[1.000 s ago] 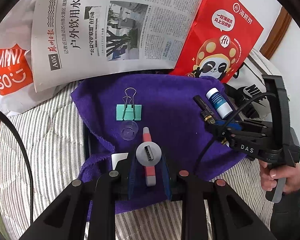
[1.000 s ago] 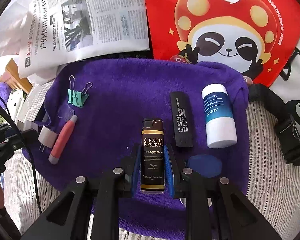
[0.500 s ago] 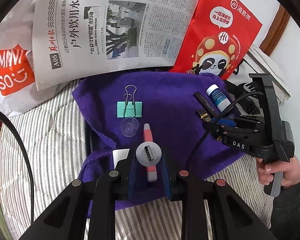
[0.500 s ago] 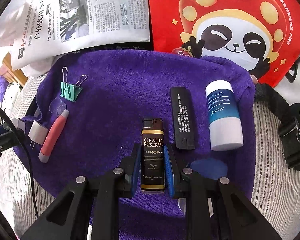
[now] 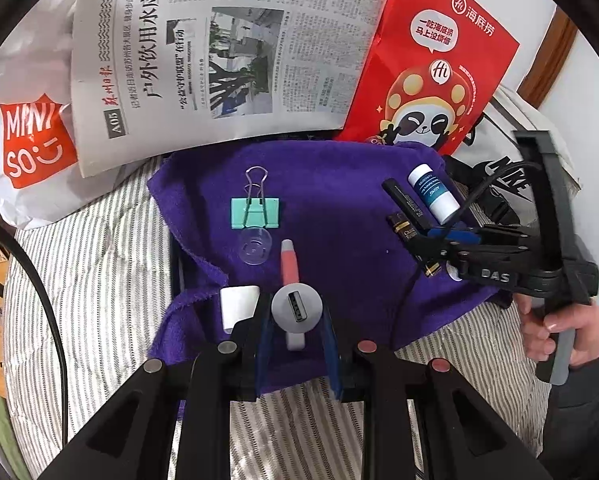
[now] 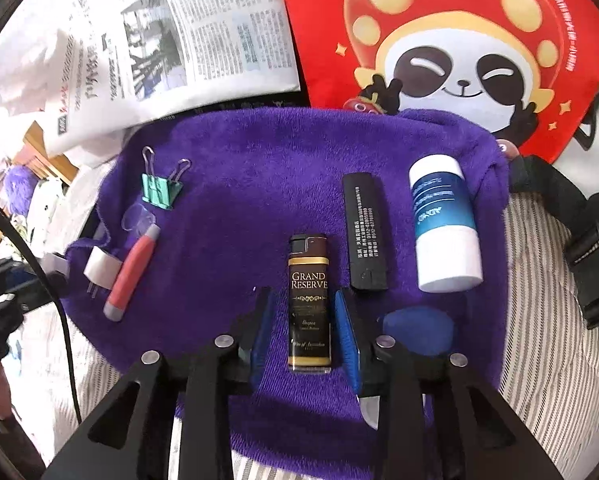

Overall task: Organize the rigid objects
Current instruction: 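Lower the Grand Reserve box beside the black case and open the right gripper, then lower the white adapter onto the towel beside the pink tube and open the left gripper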

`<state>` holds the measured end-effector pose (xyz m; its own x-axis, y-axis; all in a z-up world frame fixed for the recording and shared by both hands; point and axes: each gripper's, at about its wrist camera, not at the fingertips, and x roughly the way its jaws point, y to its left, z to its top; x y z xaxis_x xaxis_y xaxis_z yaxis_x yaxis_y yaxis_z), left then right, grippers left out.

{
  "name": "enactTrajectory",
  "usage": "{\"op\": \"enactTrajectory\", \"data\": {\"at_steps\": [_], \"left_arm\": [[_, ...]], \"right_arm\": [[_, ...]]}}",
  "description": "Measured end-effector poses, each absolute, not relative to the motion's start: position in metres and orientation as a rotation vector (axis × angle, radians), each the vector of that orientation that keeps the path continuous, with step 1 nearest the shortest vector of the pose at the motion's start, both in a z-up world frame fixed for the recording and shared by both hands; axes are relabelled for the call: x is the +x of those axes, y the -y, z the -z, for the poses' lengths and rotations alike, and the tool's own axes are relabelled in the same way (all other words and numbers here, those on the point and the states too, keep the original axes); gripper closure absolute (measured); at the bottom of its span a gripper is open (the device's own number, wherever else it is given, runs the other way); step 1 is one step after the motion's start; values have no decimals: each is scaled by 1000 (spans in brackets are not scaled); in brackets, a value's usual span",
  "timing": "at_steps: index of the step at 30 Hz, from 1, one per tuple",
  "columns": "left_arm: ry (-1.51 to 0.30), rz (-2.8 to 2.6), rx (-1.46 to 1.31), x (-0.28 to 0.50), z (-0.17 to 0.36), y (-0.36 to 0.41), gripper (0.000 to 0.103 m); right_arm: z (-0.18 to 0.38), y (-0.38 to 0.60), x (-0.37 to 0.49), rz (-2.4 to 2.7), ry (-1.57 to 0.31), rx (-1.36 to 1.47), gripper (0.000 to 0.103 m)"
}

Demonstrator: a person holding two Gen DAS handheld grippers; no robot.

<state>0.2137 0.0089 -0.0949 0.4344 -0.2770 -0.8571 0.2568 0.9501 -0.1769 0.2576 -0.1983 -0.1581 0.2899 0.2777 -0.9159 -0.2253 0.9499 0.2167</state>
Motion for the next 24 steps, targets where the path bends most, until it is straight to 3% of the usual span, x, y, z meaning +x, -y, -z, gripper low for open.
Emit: {"op": "enactTrajectory", "data": {"at_steps": [14,24], "left_arm": [[-1092,370,5,250,116,31,81],[-1142,350,67,263,147,49,80]], "right_arm": [[91,244,209,-338,-1108,108,65],[98,242,185,-342,-1132,84,65]]}}
